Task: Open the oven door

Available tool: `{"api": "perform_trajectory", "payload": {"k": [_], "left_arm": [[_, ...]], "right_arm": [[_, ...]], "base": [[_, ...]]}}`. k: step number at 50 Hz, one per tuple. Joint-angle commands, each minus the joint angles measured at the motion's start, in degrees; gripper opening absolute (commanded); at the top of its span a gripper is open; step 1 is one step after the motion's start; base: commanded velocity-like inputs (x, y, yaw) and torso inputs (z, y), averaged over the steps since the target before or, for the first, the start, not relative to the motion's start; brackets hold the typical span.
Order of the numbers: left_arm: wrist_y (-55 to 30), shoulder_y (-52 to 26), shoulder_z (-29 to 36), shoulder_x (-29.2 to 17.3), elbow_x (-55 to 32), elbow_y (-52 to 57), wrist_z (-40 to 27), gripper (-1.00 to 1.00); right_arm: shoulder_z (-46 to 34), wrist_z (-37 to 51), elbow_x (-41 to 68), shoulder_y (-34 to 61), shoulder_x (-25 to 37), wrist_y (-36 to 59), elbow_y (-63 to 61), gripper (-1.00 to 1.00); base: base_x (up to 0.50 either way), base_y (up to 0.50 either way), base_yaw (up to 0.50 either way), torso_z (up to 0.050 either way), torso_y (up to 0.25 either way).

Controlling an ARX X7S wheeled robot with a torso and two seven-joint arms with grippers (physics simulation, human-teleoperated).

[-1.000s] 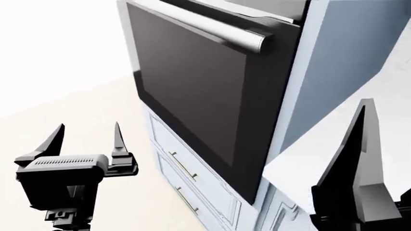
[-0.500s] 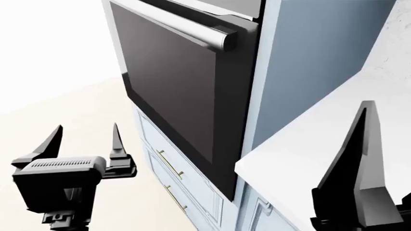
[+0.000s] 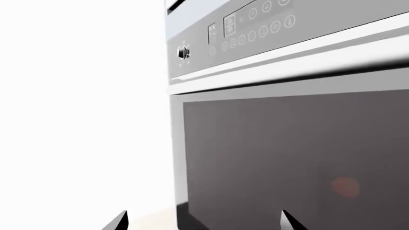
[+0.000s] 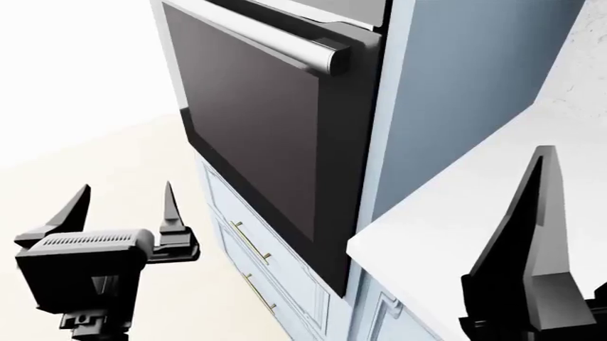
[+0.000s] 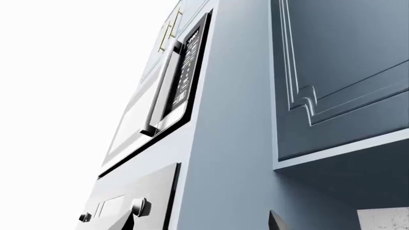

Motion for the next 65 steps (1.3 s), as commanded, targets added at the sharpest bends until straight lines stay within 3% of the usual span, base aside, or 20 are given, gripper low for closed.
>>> {"api": "perform_trajectory", "payload": {"k": [1,13,18,30,38,41,50,57,65], "left_arm": [[-3.7,-2.1,-0.1,-1.4,-1.0,0.5,-0.1,1.00],[-11.6,-11.0,7.9,-9.7,4.3,0.1,5.5,1.00],[-12.7,-14.2,10.3,-11.1,6.1,-1.8,6.9,1.00],[-6.8,-26.3,19.9,-18.4,18.0,-12.0,13.1,1.00],[-3.8,-33.1,24.8,-20.9,24.2,-17.9,16.6,1.00],[-0.6,-36.3,27.8,-23.1,26.2,-20.3,20.8,1.00],[3.5,-45.0,33.9,-24.2,37.8,-29.0,21.6,1.00],[5.4,-50.0,35.9,-23.6,42.1,-33.6,21.6,1.00],[17.2,-58.2,41.2,-22.6,48.0,-44.3,19.6,1.00]], "right_arm": [[0.1,0.4,0.1,0.1,0.4,0.0,-0.1,1.00],[-0.3,0.5,0.1,0.3,0.5,-0.3,0.0,1.00],[-0.5,0.5,-0.1,-0.1,0.5,-0.6,-0.1,1.00],[-0.8,0.6,-0.1,0.0,0.5,-0.6,0.0,1.00],[-0.9,0.8,-0.4,-0.2,0.6,-0.5,-0.2,1.00],[-0.9,0.8,-0.4,-0.2,0.7,-0.6,-0.3,1.00],[-1.1,0.9,-0.6,-0.3,0.7,-0.8,-0.2,1.00],[-1.1,1.0,-0.3,-0.1,0.8,-0.6,-0.2,1.00],[-1.1,1.0,0.2,0.7,0.9,-0.6,0.2,1.00]], "base": [[0.00,0.00,0.00,0.000,0.000],[0.00,0.00,0.00,0.000,0.000],[0.00,0.00,0.00,0.000,0.000],[0.00,0.00,0.00,0.000,0.000],[0.00,0.00,0.00,0.000,0.000],[0.00,0.00,0.00,0.000,0.000],[0.00,0.00,0.00,0.000,0.000],[0.00,0.00,0.00,0.000,0.000],[0.00,0.00,0.00,0.000,0.000]]}}
